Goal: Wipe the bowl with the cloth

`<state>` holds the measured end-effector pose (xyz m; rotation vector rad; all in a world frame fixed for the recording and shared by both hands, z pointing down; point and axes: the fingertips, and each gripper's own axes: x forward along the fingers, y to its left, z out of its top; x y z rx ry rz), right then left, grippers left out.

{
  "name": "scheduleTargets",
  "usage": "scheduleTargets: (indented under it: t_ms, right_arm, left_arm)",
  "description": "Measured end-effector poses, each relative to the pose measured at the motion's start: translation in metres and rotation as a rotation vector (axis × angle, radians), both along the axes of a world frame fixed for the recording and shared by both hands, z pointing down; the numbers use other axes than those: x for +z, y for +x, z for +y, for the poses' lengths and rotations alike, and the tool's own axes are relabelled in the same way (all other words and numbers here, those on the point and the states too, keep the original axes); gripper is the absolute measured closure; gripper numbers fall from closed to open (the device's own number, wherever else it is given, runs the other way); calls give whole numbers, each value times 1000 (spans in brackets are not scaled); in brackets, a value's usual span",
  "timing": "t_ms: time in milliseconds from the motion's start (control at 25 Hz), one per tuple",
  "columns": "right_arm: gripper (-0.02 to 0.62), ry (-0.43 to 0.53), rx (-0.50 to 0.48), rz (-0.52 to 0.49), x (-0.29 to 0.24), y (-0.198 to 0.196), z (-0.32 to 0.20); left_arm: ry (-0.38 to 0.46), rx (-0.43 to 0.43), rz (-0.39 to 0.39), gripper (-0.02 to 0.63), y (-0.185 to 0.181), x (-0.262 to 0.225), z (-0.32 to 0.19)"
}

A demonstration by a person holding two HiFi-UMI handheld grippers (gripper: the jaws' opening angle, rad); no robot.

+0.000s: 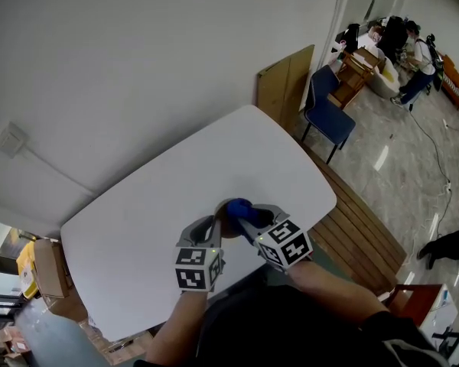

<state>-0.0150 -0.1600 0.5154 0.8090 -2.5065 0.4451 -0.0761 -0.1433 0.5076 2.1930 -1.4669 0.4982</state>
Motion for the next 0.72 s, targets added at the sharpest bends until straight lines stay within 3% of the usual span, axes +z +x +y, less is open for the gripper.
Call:
scheduleTargets:
  t_ms: [280,720]
  right_arm:
    - [505,10,-4,-80,-32,-17,-3]
    - [505,75,-100,-112,-66,-45,11]
  left_arm:
    - [107,55,-88,563,8,-36,-4]
    - [255,38,-83,565,9,-89,-6]
